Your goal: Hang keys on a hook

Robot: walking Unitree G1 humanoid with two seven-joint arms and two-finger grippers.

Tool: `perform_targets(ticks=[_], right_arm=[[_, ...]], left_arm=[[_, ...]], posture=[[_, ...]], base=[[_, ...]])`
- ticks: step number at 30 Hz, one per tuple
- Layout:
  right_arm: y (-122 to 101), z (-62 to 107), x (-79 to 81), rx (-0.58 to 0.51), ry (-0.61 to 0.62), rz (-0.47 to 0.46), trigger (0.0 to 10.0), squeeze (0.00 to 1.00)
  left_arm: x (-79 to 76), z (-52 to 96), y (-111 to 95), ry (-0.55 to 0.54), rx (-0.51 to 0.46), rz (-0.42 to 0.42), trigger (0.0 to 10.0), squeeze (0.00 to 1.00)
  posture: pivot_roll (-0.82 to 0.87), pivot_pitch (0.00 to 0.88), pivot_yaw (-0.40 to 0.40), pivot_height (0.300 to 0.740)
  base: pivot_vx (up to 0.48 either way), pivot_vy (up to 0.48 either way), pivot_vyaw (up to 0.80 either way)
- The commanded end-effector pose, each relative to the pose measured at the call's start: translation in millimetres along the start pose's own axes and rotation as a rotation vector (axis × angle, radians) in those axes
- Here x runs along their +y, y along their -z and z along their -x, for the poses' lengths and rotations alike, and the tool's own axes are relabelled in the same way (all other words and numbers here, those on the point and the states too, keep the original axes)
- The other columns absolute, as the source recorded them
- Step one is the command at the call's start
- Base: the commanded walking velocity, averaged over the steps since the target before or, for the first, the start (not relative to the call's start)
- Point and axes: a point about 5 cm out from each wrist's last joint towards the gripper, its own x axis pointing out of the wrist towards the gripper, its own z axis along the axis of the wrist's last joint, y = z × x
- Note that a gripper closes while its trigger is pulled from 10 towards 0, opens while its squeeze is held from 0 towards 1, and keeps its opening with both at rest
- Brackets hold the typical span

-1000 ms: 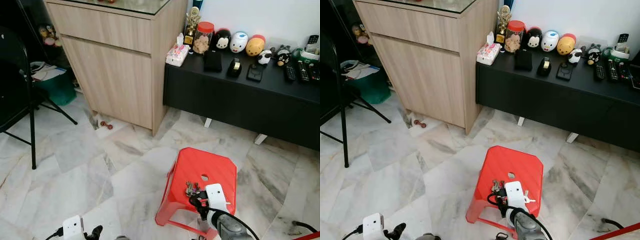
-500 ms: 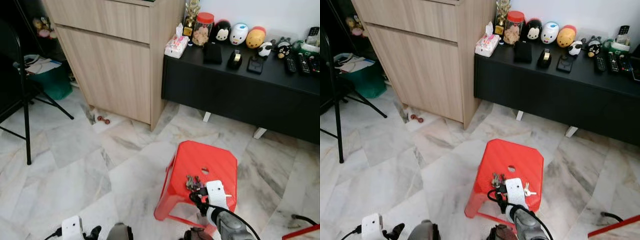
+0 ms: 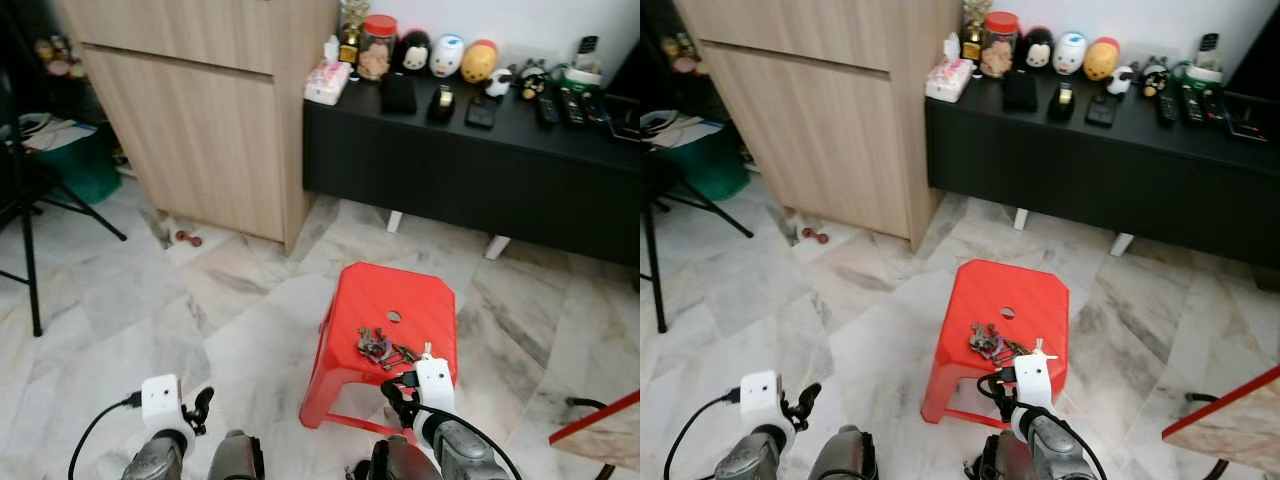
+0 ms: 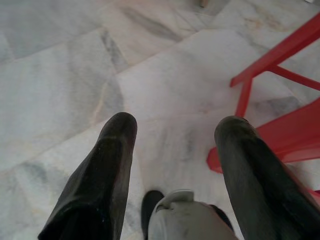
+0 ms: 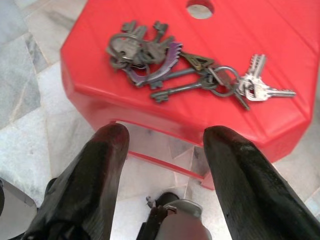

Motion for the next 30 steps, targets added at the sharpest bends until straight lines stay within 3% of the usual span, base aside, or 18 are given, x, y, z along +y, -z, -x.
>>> perform_targets(ticks=[1, 13, 24, 30], right_arm=[[-4, -0.4, -1.4, -0.026, 0.002, -0.016, 10.0, 0.00], [-17, -3.7, 4.4, -0.083, -0.047, 0.006, 10.0, 0.00], [-17, -3.7, 4.2, -0.087, -0.053, -0.008, 10.0, 0.00], [-19, -3.8, 3.7, -0.097, -0.053, -0.023, 10.0, 0.00]], left_arm=[[-4.3, 0.9, 3, 0.012, 0.002, -0.008, 10.0, 0.00], [-3.8, 2.3, 7, 0.005, 0.017, 0.001, 10.0, 0.00], [-2.3, 3.6, 9, 0.002, 0.025, 0.009, 10.0, 0.00], [-3.4, 3.6, 10, 0.011, 0.034, 0.007, 10.0, 0.00]], posture=[[0.12, 0.167, -0.054, 0.646], [0.13, 0.167, -0.054, 0.646], [0.13, 0.168, -0.054, 0.646], [0.12, 0.169, -0.052, 0.646]], base=[[0.000, 0.000, 0.00], [0.000, 0.000, 0.00], [0.000, 0.000, 0.79], [0.000, 0.000, 0.00]])
